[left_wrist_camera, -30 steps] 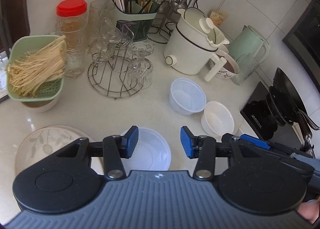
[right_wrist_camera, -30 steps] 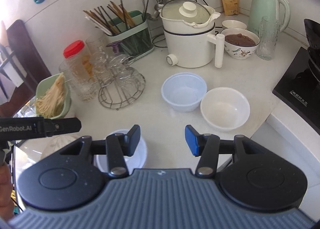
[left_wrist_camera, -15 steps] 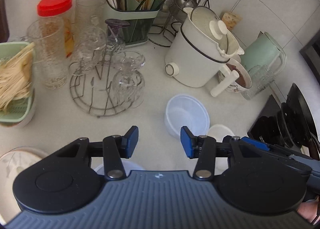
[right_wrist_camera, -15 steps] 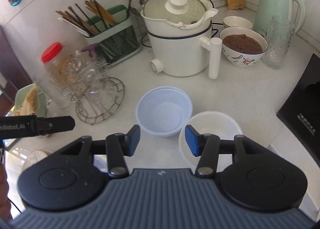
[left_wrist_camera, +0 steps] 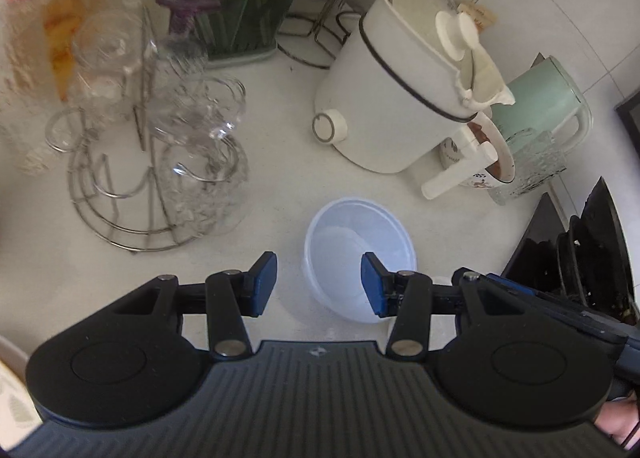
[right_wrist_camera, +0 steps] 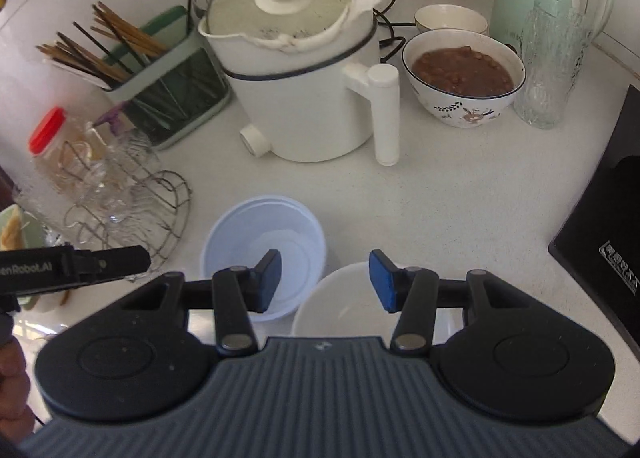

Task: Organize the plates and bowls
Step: 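Close both grippers on the rim of the second translucent bowl, then lift the second bowl with both grippers and lower it into the first bowl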

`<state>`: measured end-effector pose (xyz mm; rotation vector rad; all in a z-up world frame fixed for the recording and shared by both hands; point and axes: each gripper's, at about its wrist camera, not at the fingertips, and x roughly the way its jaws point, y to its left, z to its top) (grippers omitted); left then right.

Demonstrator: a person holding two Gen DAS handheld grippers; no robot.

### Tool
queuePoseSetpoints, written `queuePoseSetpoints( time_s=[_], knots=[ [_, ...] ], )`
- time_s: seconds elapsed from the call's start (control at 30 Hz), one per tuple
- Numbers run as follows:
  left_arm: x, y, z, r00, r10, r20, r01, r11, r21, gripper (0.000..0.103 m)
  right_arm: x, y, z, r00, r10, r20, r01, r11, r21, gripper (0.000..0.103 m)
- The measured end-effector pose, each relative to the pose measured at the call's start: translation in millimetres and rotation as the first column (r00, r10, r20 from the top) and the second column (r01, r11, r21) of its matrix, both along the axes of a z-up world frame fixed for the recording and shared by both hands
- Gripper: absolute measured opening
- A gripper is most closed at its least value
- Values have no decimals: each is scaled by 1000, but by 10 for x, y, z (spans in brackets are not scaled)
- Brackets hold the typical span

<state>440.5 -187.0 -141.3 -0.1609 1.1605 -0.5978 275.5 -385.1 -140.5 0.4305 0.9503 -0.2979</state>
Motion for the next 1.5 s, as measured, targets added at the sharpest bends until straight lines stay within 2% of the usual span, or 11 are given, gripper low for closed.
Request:
queuePoseSetpoints(
  time_s=[0.1,0.2,0.3,0.47,0.77,0.83,1.07,1.5],
  knots=[
    [94,-44,-128,999,9,-48,-11,1000,-27,52,78,-57,-72,1000,11,4,-11,1000,8,51],
    [180,-101,-258,996,19,-88,-21,999,-24,51,183,-95,-155,1000,28,2,-28,999,23,49],
    [225,-139,-381,993,22,-119,-24,1000,-18,51,289,-103,-249,999,48,-11,-47,998,40,43],
    [278,-167,-555,986,32,-161,-34,999,-14,40,423,-78,-420,998,50,-47,-48,998,38,27],
    [285,-272,-731,981,26,-191,-28,1000,-9,24,516,9,-563,995,92,-49,-93,996,-8,21],
    [285,-298,-739,980,23,-198,-26,1000,-11,21,522,5,-574,994,94,-46,-95,995,-8,19],
    [294,-311,-697,982,20,-186,-22,1000,-12,21,501,-24,-565,995,94,-27,-94,996,5,15],
    [190,-63,-391,987,24,-158,-30,999,-35,21,423,15,-374,994,107,21,-107,994,34,14]
  ],
)
